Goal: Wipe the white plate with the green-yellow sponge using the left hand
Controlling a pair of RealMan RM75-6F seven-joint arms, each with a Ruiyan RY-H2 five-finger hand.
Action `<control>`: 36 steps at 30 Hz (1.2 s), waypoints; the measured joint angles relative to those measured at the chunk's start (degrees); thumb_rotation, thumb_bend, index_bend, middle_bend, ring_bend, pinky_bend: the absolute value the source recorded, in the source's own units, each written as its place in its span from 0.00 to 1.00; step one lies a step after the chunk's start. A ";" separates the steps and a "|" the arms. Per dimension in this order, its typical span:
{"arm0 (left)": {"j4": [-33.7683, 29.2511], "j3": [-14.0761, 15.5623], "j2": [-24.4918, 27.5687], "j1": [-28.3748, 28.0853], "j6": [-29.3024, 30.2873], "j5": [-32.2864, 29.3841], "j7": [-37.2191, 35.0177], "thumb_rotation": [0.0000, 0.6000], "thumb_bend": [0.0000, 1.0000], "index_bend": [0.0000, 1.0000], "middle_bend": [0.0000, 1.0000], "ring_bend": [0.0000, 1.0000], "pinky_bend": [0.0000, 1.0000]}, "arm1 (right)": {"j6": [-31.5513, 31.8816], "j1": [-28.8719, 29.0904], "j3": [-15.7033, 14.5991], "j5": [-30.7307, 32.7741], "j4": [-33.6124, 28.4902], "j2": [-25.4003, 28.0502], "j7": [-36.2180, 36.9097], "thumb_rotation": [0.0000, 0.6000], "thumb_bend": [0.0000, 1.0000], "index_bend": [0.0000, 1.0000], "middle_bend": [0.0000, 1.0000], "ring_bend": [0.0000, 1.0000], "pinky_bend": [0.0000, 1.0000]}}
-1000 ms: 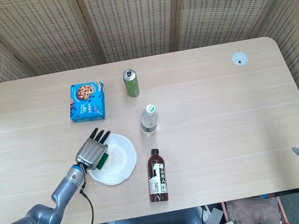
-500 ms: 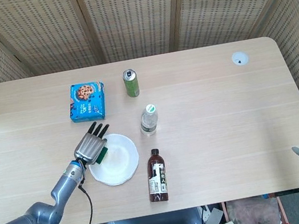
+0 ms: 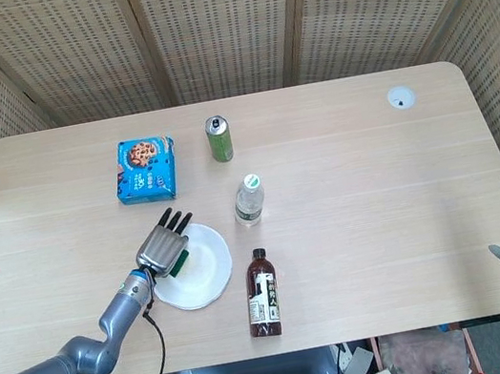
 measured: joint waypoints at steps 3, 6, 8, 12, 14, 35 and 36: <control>-1.47 -0.34 0.64 -0.03 0.41 -0.15 -0.42 1.00 0.16 0.68 0.00 0.00 0.00 | 0.21 -0.12 0.00 -0.17 -0.15 0.19 0.31 1.00 0.00 0.00 0.00 0.00 0.00; -3.25 -0.77 1.33 -0.10 1.26 0.31 -1.58 1.00 0.16 0.68 0.00 0.00 0.00 | 0.31 -0.17 -0.04 -0.32 -0.24 0.26 0.40 1.00 0.00 0.00 0.00 0.00 0.00; -4.19 -0.97 1.67 -0.21 1.80 0.94 -2.29 1.00 0.16 0.68 0.00 0.00 0.00 | 0.34 -0.19 -0.07 -0.38 -0.27 0.29 0.40 1.00 0.00 0.00 0.00 0.00 0.00; -4.82 -0.97 1.73 -0.63 1.91 1.14 -1.57 1.00 0.16 0.68 0.00 0.00 0.00 | 0.34 -0.18 -0.11 -0.45 -0.23 0.29 0.41 1.00 0.00 0.00 0.00 0.00 0.00; -4.76 -0.88 1.43 -0.77 1.61 0.63 -0.81 1.00 0.16 0.68 0.00 0.00 0.00 | 0.32 -0.18 -0.10 -0.41 -0.21 0.29 0.42 1.00 0.00 0.00 0.00 0.00 0.00; -3.61 -0.27 0.75 -0.69 0.90 -3.47 0.44 1.00 0.16 0.68 0.00 0.00 0.00 | 0.16 -0.17 0.01 -0.15 -0.22 0.42 0.69 1.00 0.00 0.00 0.00 0.00 0.00; -3.96 -0.31 0.69 -0.79 0.97 -2.72 -0.43 1.00 0.16 0.68 0.00 0.00 0.00 | 0.12 -0.15 0.01 -0.11 -0.19 0.40 0.66 1.00 0.00 0.00 0.00 0.00 0.00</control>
